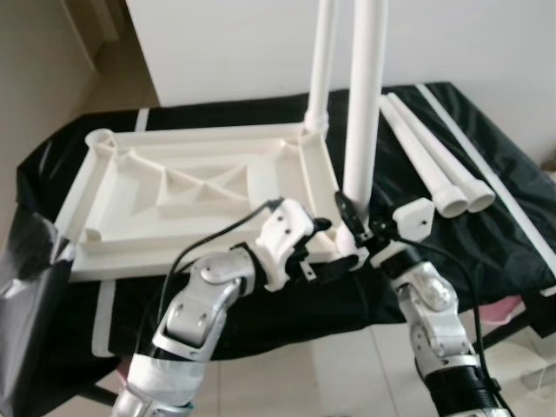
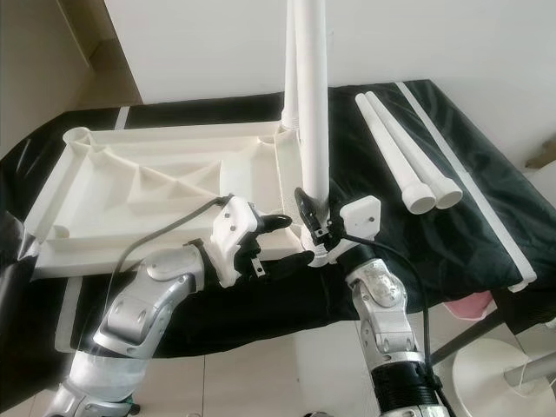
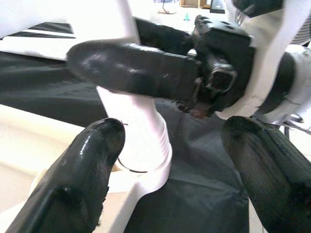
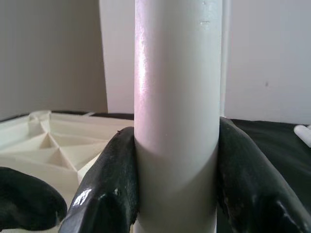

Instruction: Building children table

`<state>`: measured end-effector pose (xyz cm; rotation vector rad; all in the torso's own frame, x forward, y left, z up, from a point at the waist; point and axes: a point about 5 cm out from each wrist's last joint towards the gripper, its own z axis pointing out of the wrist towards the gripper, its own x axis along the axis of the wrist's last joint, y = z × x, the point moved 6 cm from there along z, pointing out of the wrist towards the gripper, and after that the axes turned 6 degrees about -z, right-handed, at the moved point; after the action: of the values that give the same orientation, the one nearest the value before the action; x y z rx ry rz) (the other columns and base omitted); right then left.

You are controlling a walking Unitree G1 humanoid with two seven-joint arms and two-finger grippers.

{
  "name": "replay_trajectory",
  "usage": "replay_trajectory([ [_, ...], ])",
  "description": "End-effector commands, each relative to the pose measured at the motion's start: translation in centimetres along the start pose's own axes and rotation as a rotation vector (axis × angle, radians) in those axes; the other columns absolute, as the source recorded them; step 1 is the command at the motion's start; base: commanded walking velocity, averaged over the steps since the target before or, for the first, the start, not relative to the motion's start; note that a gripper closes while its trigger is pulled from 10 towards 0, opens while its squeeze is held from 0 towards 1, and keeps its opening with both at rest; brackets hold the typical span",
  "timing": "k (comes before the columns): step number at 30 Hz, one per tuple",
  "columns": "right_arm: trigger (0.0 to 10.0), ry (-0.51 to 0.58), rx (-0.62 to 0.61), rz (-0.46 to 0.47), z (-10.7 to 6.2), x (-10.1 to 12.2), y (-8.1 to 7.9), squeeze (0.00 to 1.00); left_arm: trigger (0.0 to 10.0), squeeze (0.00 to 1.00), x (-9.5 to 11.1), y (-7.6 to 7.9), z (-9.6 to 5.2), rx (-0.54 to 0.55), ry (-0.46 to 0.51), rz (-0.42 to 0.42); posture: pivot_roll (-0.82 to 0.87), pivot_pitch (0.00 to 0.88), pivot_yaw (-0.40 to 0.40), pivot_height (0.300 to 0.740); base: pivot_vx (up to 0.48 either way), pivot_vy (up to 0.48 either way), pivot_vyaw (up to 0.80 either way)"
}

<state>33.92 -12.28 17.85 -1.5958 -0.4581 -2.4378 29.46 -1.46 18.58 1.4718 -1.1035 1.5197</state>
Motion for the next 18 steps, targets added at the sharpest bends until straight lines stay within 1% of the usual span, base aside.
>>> replay_trajectory([
  [1,10.0,-0.213,-0.008,0.073,-2.8,-5.1,-0.5,0.0,10.0,0.0,0.3,-0.7,-0.1,0.071,0.008,0.007,-0.06,0.098,0.029,0.74,0.0,0.0,0.0],
  [6,10.0,-0.194,-0.025,0.109,-3.5,-4.9,-0.5,0.0,10.0,0.0,0.4,-0.7,-0.1,0.07,0.009,0.008,-0.06,0.098,0.03,0.74,0.0,0.0,0.0],
  [7,10.0,-0.192,-0.061,0.135,-3.8,-5.0,0.0,0.0,10.0,0.0,0.4,-0.7,-0.1,0.069,0.01,0.007,-0.06,0.098,0.03,0.74,0.0,0.0,0.0],
  [8,10.0,-0.192,-0.061,0.135,-3.8,-5.0,0.0,0.0,10.0,0.0,0.4,-0.7,-0.1,0.069,0.01,0.007,-0.06,0.098,0.03,0.74,0.0,0.0,0.0],
  [9,10.0,-0.177,-0.087,0.15,-4.0,-4.8,0.4,0.0,10.0,0.0,0.4,-0.7,0.0,0.066,0.011,0.008,-0.07,0.098,0.033,0.74,0.0,0.0,0.0],
  [11,10.0,-0.17,-0.091,0.152,-4.0,-4.6,0.5,0.0,10.0,0.0,0.4,-0.7,0.0,0.066,0.011,0.007,-0.07,0.098,0.033,0.74,0.0,0.0,0.0],
  [14,10.0,-0.162,-0.039,0.092,-4.2,-4.2,-0.3,0.0,10.0,0.0,0.5,-0.7,0.0,0.064,0.009,0.008,-0.07,0.098,0.036,0.74,0.0,0.0,0.0],
  [16,10.0,-0.162,-0.024,0.083,-4.2,-4.2,-0.5,0.0,10.0,0.0,0.5,-0.7,0.0,0.064,0.009,0.009,-0.07,0.098,0.036,0.74,0.0,0.0,0.0],
  [18,10.0,-0.159,0.033,0.048,-4.3,-4.0,-1.4,0.0,10.0,0.0,0.5,-0.7,0.0,0.062,0.009,0.009,-0.07,0.098,0.038,0.74,0.0,0.0,0.0],
])
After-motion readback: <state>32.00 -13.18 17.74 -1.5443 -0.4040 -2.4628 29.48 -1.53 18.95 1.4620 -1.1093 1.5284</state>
